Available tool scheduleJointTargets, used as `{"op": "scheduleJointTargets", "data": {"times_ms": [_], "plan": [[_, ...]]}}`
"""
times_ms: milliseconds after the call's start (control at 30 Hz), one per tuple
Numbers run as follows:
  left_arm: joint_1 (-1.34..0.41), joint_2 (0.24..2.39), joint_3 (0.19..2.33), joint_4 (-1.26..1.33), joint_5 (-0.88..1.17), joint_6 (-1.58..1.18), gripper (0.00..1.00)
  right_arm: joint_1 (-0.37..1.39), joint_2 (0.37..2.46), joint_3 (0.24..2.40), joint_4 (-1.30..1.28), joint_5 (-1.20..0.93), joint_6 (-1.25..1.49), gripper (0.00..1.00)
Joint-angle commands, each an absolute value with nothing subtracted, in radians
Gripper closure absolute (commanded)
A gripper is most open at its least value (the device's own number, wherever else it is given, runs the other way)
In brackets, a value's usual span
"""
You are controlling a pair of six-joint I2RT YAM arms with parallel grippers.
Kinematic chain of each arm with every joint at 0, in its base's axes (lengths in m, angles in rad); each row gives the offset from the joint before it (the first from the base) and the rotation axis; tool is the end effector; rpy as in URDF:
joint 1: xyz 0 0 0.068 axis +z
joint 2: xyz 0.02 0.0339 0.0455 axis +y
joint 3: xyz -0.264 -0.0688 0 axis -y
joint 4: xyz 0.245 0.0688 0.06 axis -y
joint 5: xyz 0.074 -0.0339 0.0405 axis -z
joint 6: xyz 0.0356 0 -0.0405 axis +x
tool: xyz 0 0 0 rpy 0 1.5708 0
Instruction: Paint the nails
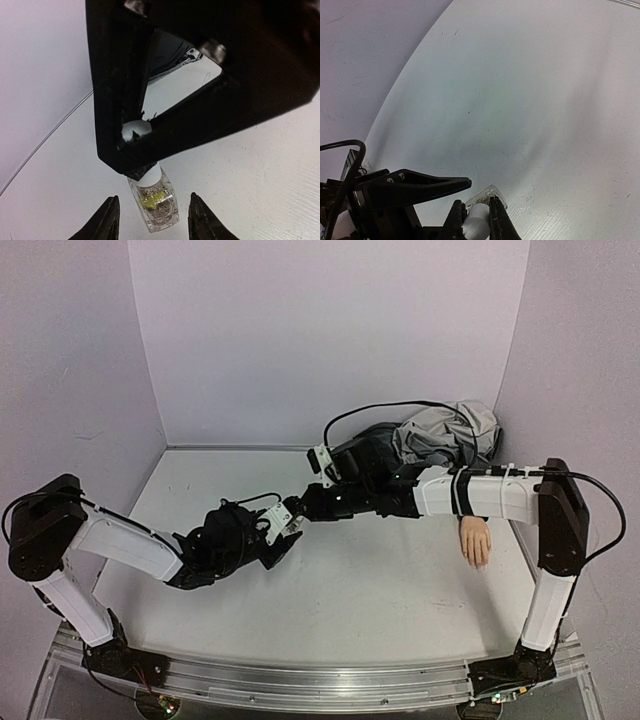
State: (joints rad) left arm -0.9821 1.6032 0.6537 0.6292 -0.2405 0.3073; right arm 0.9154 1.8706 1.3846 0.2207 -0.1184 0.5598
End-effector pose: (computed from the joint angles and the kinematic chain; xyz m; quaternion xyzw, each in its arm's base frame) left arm 0.1864 -0.2639 0.1789 0.4276 0.6856 -0.1006 0.5805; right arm 0.2698 0.3579 0.2757 -0.1756 0.7742 0.4425 0.4171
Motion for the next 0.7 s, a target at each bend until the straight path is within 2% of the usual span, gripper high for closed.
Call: {"op": "scheduleJointTargets", "data": {"times_ms": [0,133,367,667], "plan": [[-0.986,1.61,0.709,0.691,-0.285,0.325,0.53,0.926,1.84,1.429,0.264,-0.107,0.573,1.0],[-0.99,1.616,0.718,0.691,-0.294,0.322,0.54,0.928,1.842,1.431,0.264,-0.107,0.575,1.0],[-0.991,1.624,0.727,0.69,-0.308,0.328,0.6,0.935,1.835,1.433,0.264,-0.102,0.575,1.0],[-0.995,1.639,0.729,0.689,-0.324,0.333,0.55,0.943,1.832,1.439,0.264,-0.1,0.576,1.0]]}}
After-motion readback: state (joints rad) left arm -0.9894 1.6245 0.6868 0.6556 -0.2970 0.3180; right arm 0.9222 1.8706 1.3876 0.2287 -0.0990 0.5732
